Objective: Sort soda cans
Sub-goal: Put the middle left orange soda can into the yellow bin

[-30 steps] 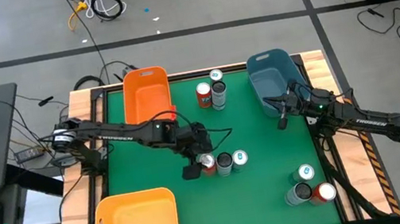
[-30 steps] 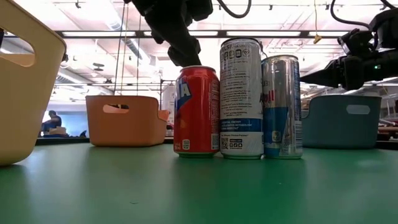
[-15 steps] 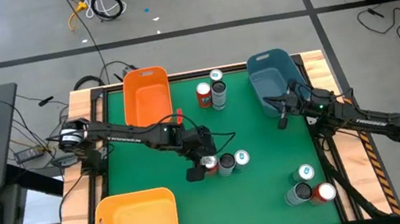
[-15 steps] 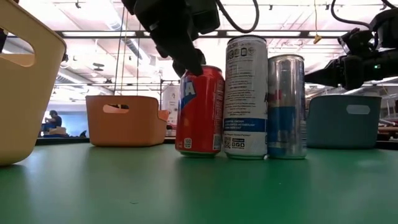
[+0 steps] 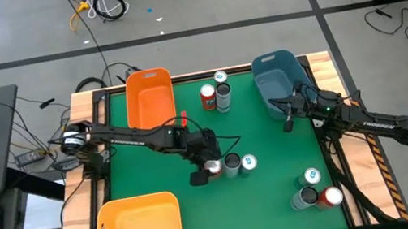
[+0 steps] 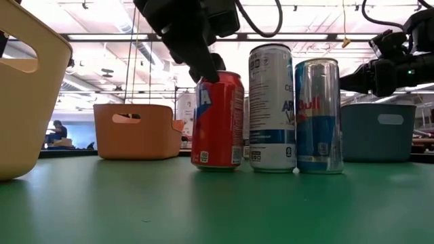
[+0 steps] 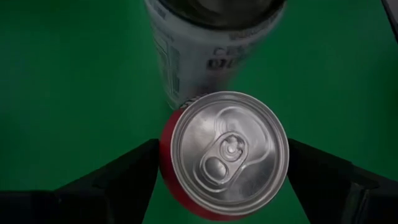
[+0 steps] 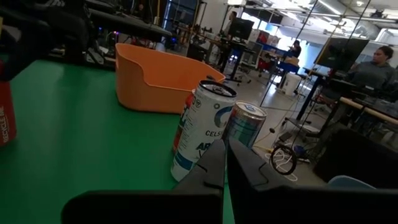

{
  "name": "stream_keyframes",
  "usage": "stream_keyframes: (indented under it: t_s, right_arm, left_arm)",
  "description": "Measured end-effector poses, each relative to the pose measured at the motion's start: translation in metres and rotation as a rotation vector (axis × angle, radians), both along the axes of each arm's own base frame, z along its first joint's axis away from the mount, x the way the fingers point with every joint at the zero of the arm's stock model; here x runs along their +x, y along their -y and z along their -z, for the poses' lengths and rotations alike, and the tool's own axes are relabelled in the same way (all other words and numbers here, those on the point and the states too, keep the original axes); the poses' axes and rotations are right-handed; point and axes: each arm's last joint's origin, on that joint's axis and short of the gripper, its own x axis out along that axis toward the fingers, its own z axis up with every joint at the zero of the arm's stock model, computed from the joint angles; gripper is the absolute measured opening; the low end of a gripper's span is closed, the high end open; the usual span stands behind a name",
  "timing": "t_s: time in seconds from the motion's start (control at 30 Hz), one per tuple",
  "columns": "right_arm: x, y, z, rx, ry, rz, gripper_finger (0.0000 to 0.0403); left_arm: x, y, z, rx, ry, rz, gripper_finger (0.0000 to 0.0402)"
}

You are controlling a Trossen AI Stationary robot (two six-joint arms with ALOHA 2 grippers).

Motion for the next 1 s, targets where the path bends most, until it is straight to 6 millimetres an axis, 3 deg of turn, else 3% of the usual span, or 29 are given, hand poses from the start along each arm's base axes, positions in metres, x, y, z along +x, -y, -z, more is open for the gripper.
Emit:
stream_keyframes:
  t_s: [0.33, 0.73, 1.0]
  right_arm:
    - [0.000, 0.000, 0.000, 0.000, 0.000, 0.000, 0.0007]
    - [0.000, 0.000, -0.001, -0.003, 0.007, 0.000, 0.0007]
    - [0.000, 0.000, -0.002, -0.009, 0.020, 0.000, 0.0007]
  left_arm:
    - [-0.001, -0.001, 0.003, 0.014, -0.020, -0.039, 0.0346]
    - [0.002, -0.001, 0.022, 0.032, -0.087, -0.050, 0.0351]
    - [0.002, -0.001, 0.017, 0.024, -0.067, -0.047, 0.0351]
